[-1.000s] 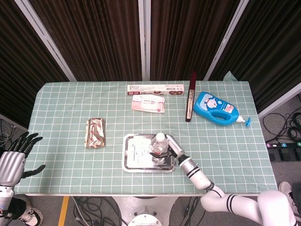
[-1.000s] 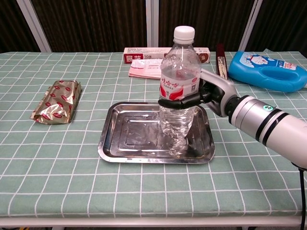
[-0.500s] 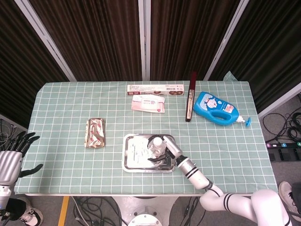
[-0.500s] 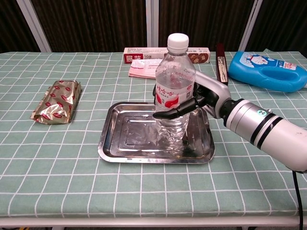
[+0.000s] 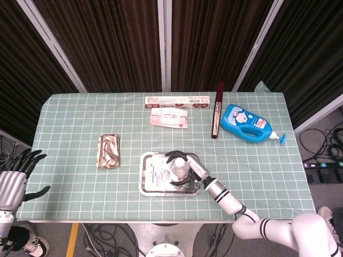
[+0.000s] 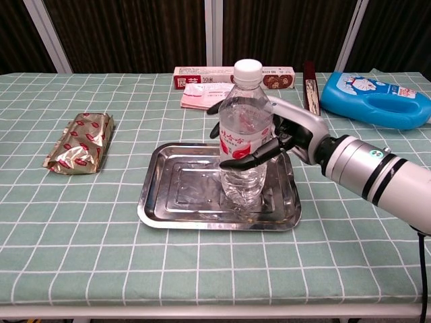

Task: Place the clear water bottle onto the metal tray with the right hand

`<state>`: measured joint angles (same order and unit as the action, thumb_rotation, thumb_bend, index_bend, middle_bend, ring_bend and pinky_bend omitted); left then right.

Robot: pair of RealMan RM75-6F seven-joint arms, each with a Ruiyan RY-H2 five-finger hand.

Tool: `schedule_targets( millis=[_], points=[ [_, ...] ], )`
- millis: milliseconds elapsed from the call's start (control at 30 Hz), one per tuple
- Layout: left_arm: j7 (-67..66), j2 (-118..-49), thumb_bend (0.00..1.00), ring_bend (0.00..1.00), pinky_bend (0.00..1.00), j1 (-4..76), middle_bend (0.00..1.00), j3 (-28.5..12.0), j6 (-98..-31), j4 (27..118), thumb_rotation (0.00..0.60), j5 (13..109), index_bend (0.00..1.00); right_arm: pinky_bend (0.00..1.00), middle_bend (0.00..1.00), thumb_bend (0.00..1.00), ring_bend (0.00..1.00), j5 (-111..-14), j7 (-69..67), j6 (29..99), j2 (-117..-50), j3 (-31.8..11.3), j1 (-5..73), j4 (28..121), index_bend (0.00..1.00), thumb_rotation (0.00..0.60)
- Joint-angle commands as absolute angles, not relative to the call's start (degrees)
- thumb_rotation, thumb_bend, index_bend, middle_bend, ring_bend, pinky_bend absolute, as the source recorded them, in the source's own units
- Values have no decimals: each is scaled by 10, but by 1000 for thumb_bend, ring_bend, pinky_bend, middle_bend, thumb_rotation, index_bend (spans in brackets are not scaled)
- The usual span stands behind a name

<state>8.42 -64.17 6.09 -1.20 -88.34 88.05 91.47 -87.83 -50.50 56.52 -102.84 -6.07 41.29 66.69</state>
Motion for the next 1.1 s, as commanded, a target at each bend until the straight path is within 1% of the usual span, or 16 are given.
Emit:
schedule_targets(
  millis=[33,133,267,367,467,500,567,600,633,667,700,767,833,900,967,1100],
  points=[
    [82,-641,137,98,186,61,229,-12,-884,882,600,916,242,45,197,0,3,-875,-484,550,-1001,-54,415,692,22,600],
    [78,-641,138,98,186,60,229,-10,-884,885,600,918,242,3,135,0,0,-868,-460,533,-969,-49,415,718,0,600],
    [71,-639,137,98,186,60,229,-10,-886,892,600,919,242,0,84,0,0,-856,-415,509,-911,-40,415,759,0,600],
    [66,-636,137,98,186,61,229,-11,-885,898,600,920,242,0,69,0,0,-846,-374,477,-841,-31,418,806,0,600],
    [58,-634,138,98,186,62,229,-10,-884,904,600,921,242,0,62,0,0,-818,-312,426,-743,-21,428,864,0,600],
    [55,-634,138,98,186,63,229,-10,-882,906,600,921,242,0,64,1,0,-795,-266,409,-700,-19,430,886,0,600],
    [51,-635,138,98,186,64,229,-10,-878,909,600,918,242,0,87,46,0,-750,-163,404,-638,-12,428,917,0,600],
    [49,-635,138,98,186,64,229,-11,-877,910,600,917,242,0,102,77,0,-720,-94,417,-611,-6,423,933,0,600],
    [48,-636,138,98,186,65,229,-11,-877,911,600,917,242,0,111,99,0,-676,2,454,-582,3,410,960,0,600],
    [47,-636,138,98,186,65,229,-12,-876,912,600,916,242,0,116,114,0,-644,70,495,-567,9,397,983,0,600],
    [47,-635,138,98,186,66,229,-13,-875,912,600,915,242,0,116,123,0,-606,147,560,-557,15,375,1014,0,600],
    [47,-635,138,98,186,67,229,-15,-874,910,600,912,242,0,117,137,0,-574,225,646,-554,22,343,1047,0,600],
    [51,-635,138,97,186,67,229,-17,-874,907,600,908,242,0,117,133,0,-577,259,714,-557,33,306,1063,0,600],
    [56,-636,138,97,186,66,229,-17,-875,904,600,907,242,0,115,125,0,-605,258,757,-563,46,272,1057,0,600],
    [59,-637,138,98,186,65,229,-16,-876,901,600,907,242,0,113,117,0,-640,246,791,-575,54,246,1038,0,600],
    [68,-641,138,98,186,65,229,-16,-873,892,600,906,242,0,111,106,0,-735,203,868,-615,61,195,971,0,600]
  ],
)
